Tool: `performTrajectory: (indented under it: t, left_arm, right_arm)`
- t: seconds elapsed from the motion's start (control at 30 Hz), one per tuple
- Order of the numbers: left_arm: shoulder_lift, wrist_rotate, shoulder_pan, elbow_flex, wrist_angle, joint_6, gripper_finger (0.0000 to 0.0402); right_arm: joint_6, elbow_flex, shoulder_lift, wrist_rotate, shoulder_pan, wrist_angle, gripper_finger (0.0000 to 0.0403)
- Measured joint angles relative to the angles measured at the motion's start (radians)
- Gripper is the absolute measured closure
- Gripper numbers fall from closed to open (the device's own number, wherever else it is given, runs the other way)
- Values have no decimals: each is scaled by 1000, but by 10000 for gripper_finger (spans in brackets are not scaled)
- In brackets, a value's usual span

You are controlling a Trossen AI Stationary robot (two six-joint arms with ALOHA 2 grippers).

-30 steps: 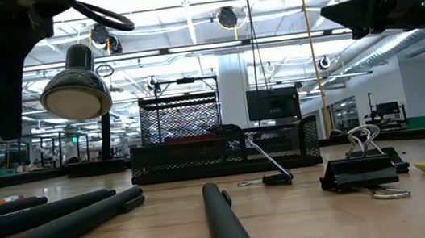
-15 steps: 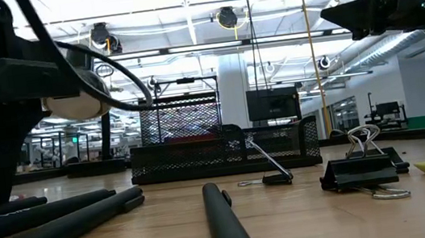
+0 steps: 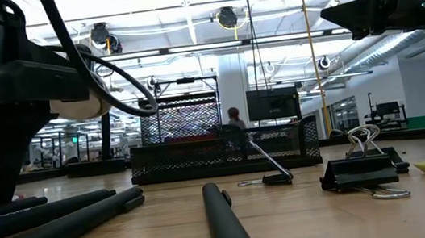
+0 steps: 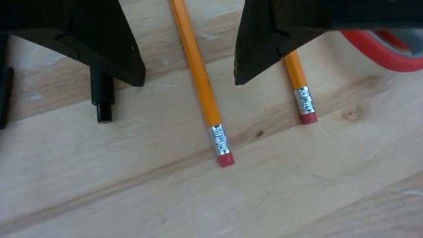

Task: Pick and place office supplies into organizer
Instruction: Put the orange pencil into the black desk organizer

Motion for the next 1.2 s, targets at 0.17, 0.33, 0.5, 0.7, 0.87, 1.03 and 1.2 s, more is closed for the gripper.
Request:
performTrajectory:
  t: [0.17,0.33,0.5,0.7,0.87,1.03,1.2]
  left_arm:
    - [1,3,0,-1,1,17,158]
    - [0,8,0,-27,34,17,158]
    - [-14,-22,-16,-118,173,-27,158]
    - [-26,-31,-35,-137,192,-93,158]
    - [-36,-50,-43,-138,183,-133,175]
    - [-36,-57,-43,-138,190,-132,238]
    - [-36,-64,-44,-138,212,-71,299]
  right_arm:
    - [1,0,0,0,0,0,399]
    - [-1,0,0,0,0,0,399]
    - [-1,0,0,0,0,0,399]
    - [1,0,0,0,0,0,399]
    - [0,0,0,0,0,0,399]
    - [-1,0,0,0,0,0,399]
    - [-1,0,0,0,0,0,399]
